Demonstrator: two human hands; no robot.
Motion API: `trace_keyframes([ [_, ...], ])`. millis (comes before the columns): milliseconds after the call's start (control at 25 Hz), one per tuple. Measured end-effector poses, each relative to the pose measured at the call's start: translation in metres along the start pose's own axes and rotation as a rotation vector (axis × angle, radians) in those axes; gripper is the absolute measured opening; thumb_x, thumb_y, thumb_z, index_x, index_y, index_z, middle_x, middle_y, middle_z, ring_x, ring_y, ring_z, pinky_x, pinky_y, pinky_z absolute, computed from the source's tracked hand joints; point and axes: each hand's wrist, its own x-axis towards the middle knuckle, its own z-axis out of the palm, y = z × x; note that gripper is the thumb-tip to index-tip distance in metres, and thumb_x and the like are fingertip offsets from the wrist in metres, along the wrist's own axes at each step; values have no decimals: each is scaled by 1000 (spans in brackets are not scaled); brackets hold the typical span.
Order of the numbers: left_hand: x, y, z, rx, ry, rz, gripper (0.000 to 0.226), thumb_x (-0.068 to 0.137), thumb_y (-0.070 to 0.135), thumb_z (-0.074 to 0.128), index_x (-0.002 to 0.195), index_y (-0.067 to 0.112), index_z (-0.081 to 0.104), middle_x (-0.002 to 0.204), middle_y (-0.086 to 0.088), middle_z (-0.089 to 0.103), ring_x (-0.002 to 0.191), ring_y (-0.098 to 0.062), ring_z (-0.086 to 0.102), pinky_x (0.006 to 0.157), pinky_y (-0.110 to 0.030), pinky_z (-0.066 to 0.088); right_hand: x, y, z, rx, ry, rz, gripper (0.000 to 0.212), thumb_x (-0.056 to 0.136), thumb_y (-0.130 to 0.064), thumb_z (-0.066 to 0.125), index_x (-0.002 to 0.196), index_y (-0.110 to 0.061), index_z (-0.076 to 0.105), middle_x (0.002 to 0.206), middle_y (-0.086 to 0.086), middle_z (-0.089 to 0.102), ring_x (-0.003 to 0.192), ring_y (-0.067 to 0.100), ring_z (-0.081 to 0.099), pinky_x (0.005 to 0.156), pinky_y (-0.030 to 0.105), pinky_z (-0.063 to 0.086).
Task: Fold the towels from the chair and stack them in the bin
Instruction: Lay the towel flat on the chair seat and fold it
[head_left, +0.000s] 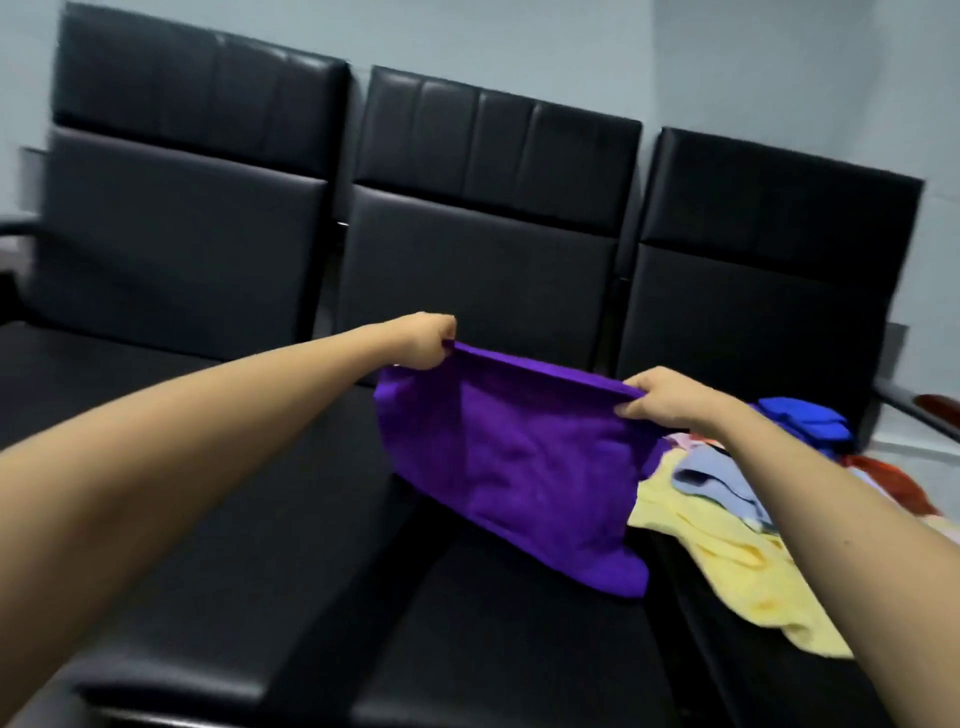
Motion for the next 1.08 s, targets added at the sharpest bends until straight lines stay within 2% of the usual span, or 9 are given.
trace_keyframes([
  [160,-13,-54,-12,212,-93,-153,29,92,29,50,117,21,64,114,-7,65,101,-28,61,83,-30,48,21,-41,33,-380,-34,59,26,97,-16,44,115,-10,62,94,12,62,77,23,59,52,26,44],
  [240,-12,-73,-11,229,-220,-209,32,90,20,48,115,16,66,98,-11,66,80,-24,64,65,-21,52,25,-55,45,-391,-57,144,20,98,-16,41,108,-11,58,89,9,61,74,24,63,50,21,44],
  [360,-8,-96,-5,-176,-343,-448,28,92,12,50,116,1,61,92,-13,55,67,-20,55,36,-17,45,48,-70,58,369,91,255,7,92,6,48,96,1,51,87,12,56,68,23,59,54,13,51],
  [440,-3,-99,-1,-687,-218,-586,19,95,11,52,110,0,58,105,-12,52,87,-23,56,37,-26,50,70,-81,56,1093,221,323,26,93,13,34,115,6,48,110,19,51,87,35,60,83,31,54],
  [560,14,-96,-7,-1139,217,-476,19,95,6,50,77,12,54,80,-5,50,76,-13,50,53,-29,49,85,-98,40,1357,393,163,37,92,16,26,104,0,56,105,14,55,84,23,55,66,29,57],
  [640,19,-93,-23,-1017,539,-290,20,91,6,54,73,13,57,69,-3,51,65,-9,46,61,-26,41,81,-108,25,1345,478,40,39,91,17,26,80,-9,53,83,8,52,74,14,50,64,22,56],
  [760,7,-88,-44,-725,705,-94,7,88,12,59,87,11,66,72,0,58,65,-5,48,60,-13,38,69,-107,14,1279,600,-54,39,91,14,25,77,-15,47,83,4,48,74,12,51,65,23,55],
  [920,-32,-89,-52,-391,468,37,12,89,18,62,88,10,70,77,-4,62,71,-10,52,60,-14,38,38,-76,27,1008,449,38,25,96,7,30,89,-13,44,82,8,53,49,17,64,50,25,56],
  [1080,-70,-96,-42,-373,-165,19,11,88,17,66,78,12,67,67,0,60,61,-5,56,64,-23,53,-6,-33,32,434,-119,136,8,94,1,50,96,-2,57,65,14,65,44,10,64,42,18,51],
])
